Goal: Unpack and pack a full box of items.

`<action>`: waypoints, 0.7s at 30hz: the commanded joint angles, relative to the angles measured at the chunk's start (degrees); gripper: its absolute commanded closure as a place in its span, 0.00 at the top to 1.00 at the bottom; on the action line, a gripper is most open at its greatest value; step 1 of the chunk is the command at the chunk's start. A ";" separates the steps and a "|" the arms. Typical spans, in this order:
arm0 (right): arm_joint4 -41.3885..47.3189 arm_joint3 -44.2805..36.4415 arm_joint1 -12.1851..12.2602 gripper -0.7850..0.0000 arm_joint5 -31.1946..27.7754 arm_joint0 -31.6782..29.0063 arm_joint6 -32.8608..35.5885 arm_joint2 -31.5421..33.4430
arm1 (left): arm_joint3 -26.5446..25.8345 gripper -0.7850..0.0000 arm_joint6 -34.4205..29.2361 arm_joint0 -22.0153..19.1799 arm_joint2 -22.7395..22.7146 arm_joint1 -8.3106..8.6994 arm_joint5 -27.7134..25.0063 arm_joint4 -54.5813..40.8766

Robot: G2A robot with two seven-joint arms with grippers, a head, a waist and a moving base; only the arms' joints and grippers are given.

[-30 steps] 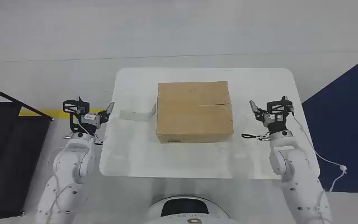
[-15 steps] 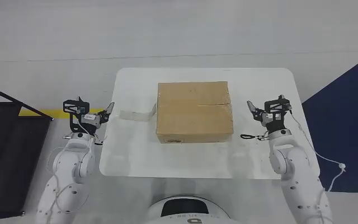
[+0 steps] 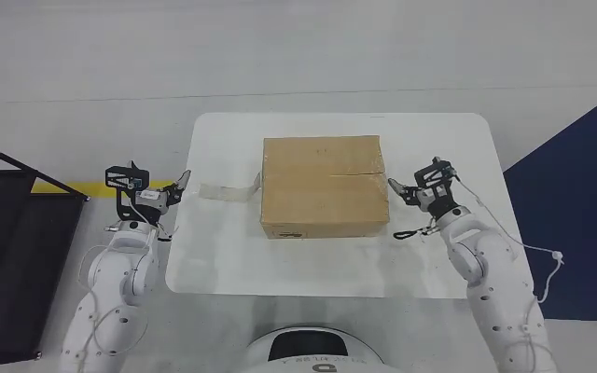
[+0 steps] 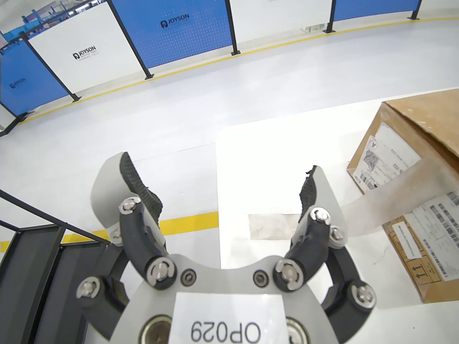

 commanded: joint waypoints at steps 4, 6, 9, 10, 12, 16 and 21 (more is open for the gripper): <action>2.29 0.83 0.18 1.00 -5.73 0.79 -1.28 -0.34 | 0.00 1.00 0.00 0.00 0.00 0.00 0.00 0.00; 6.09 1.34 0.46 1.00 -11.12 0.63 -2.94 1.18 | 0.00 1.00 0.00 0.00 0.00 0.00 0.00 0.00; 12.91 2.71 1.22 1.00 -23.50 0.10 -5.33 4.46 | 0.00 1.00 0.00 0.00 0.00 0.00 0.00 0.00; 15.03 3.33 1.52 1.00 -27.89 0.03 -5.66 5.53 | 0.00 1.00 0.00 0.00 0.00 0.00 0.00 0.00; 19.02 5.16 2.14 1.00 -36.78 0.13 -5.65 7.21 | 0.00 1.00 0.00 0.00 0.00 0.00 0.00 0.00; 22.04 4.72 3.55 1.00 -39.92 -0.53 -4.01 6.42 | 0.00 1.00 0.00 0.00 0.00 0.00 0.00 0.00; 22.74 2.95 6.40 1.00 -39.92 -1.71 -3.31 3.63 | 0.00 1.00 0.00 0.00 0.00 0.00 0.00 0.00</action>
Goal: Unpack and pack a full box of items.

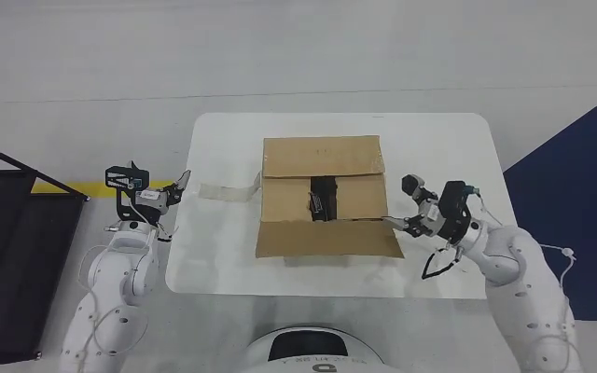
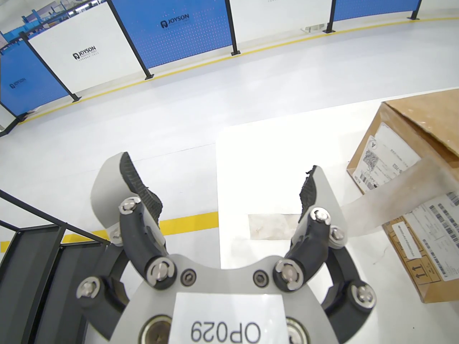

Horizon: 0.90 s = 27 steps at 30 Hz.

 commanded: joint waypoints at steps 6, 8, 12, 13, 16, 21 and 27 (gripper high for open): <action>-6.83 0.76 3.92 1.00 -0.01 -0.87 -0.52 -1.11 | 0.00 1.00 0.00 0.00 0.00 0.00 0.00 0.00; -10.52 0.87 4.23 1.00 -0.01 -1.11 -1.53 -1.20 | 0.00 1.00 0.00 0.00 0.00 0.00 0.00 0.00; -16.05 0.85 4.32 1.00 1.18 -1.94 -3.93 -1.57 | 0.00 1.00 0.00 0.00 0.00 0.00 0.00 0.00; -17.37 0.85 4.33 1.00 1.94 -2.25 -4.24 -1.59 | 0.00 1.00 0.00 0.00 0.00 0.00 0.00 0.00; -19.31 0.76 4.25 1.00 4.42 -2.68 -4.62 -2.19 | 0.00 1.00 0.00 0.00 0.00 0.00 0.00 0.00; -16.34 0.73 4.30 1.00 2.51 -2.59 -8.95 -1.66 | 0.00 1.00 0.00 0.00 0.00 0.00 0.00 0.00; -15.23 2.46 4.51 1.00 1.20 -4.04 -19.28 2.20 | 0.00 1.00 0.00 0.00 0.00 0.00 0.00 0.00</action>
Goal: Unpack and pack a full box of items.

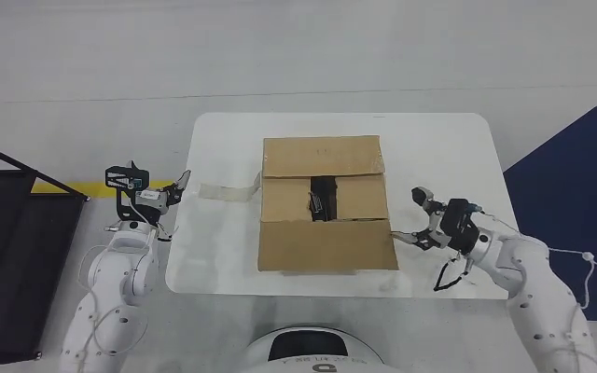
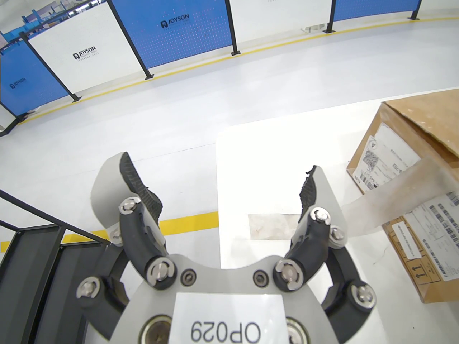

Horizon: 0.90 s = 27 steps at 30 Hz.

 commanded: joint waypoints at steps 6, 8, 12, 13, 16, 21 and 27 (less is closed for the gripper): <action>5.43 5.57 -0.10 1.00 -0.22 6.96 3.73 -2.19 | 0.00 1.00 0.00 0.00 0.00 0.00 0.00 0.00; 6.99 8.10 -0.32 1.00 2.76 10.39 7.96 -3.98 | 0.00 1.00 0.00 0.00 0.00 0.00 0.00 0.00; 10.06 11.96 -1.02 1.00 9.33 16.72 15.99 -8.24 | 0.00 1.00 0.00 0.00 0.00 0.00 0.00 0.00; 10.16 12.24 -1.23 1.00 11.22 18.00 17.60 -9.32 | 0.00 1.00 0.00 0.00 0.00 0.00 0.00 0.00; 11.15 13.91 -1.50 1.00 11.16 20.66 20.19 -11.34 | 0.00 1.00 0.00 0.00 0.00 0.00 0.00 0.00; 9.93 15.30 -1.99 1.00 16.22 23.81 24.45 -13.90 | 0.00 1.00 0.00 0.00 0.00 0.00 0.00 0.00; 10.53 16.61 -2.58 1.00 20.08 26.39 26.94 -16.24 | 0.00 1.00 0.00 0.00 0.00 0.00 0.00 0.00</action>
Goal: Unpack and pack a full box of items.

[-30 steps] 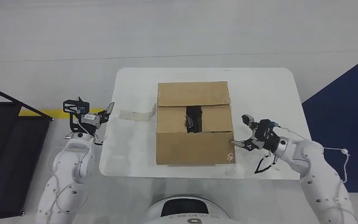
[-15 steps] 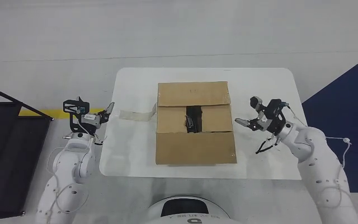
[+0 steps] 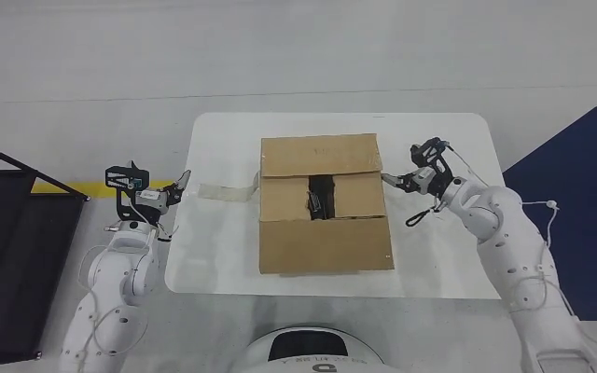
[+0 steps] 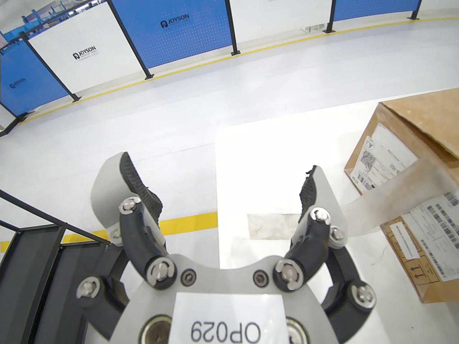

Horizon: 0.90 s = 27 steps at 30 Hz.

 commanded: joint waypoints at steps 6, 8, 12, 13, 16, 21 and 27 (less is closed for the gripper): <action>2.35 -0.75 -0.13 1.00 0.82 0.01 -1.43 0.37 | 0.00 1.00 0.00 0.00 0.00 0.00 0.00 0.00; 2.73 -1.81 0.05 1.00 -0.06 -0.93 -1.71 1.17 | 0.00 1.00 0.00 0.00 0.00 0.00 0.00 0.00; 2.26 -4.23 0.29 1.00 -2.14 -2.28 -0.89 1.26 | 0.00 1.00 0.00 0.00 0.00 0.00 0.00 0.00; 1.76 -4.69 0.22 1.00 -1.22 -2.22 -0.24 0.83 | 0.00 1.00 0.00 0.00 0.00 0.00 0.00 0.00; 1.15 -5.06 -0.15 1.00 1.07 -1.19 1.90 -1.20 | 0.00 1.00 0.00 0.00 0.00 0.00 0.00 0.00; -0.26 -5.07 -0.86 1.00 6.52 0.94 3.86 -3.99 | 0.00 1.00 0.00 0.00 0.00 0.00 0.00 0.00; -2.74 -8.73 -1.18 1.00 13.88 1.25 3.39 -3.81 | 0.00 1.00 0.00 0.00 0.00 0.00 0.00 0.00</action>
